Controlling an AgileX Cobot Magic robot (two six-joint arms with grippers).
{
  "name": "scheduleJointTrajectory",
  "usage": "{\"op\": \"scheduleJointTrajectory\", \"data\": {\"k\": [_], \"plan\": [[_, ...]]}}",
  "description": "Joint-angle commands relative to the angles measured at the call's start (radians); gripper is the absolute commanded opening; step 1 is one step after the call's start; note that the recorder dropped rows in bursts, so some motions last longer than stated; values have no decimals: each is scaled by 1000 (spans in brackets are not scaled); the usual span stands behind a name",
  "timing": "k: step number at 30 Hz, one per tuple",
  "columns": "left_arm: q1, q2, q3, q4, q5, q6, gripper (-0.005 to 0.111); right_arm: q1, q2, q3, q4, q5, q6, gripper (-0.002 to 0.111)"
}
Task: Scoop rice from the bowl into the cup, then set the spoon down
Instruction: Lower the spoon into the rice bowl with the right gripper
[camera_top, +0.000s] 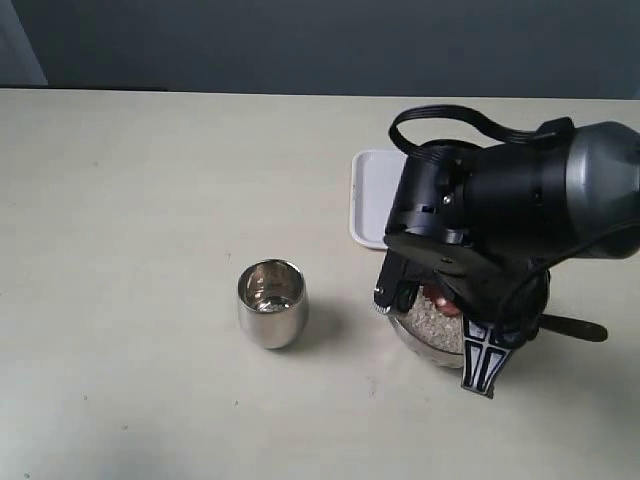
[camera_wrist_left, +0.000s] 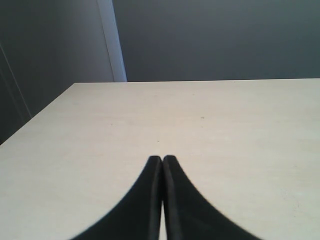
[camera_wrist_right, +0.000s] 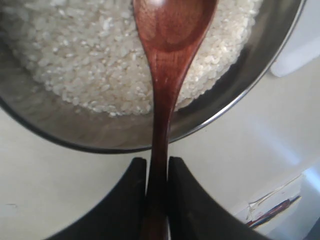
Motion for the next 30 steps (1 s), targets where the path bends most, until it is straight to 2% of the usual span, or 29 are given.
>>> {"op": "scheduleJointTrajectory", "data": {"k": [1, 9, 16, 30], "plan": [[-4, -4, -4, -6, -13, -3, 0, 2, -3, -5, 38, 3, -7, -1], [-4, -4, -4, -6, -13, -3, 0, 0, -3, -5, 46, -7, -7, -1], [-4, -4, -4, -6, -13, -3, 0, 0, -3, -5, 118, -89, -7, -1], [-4, -4, -4, -6, -13, -3, 0, 0, -65, -5, 144, -79, 2, -1]]}}
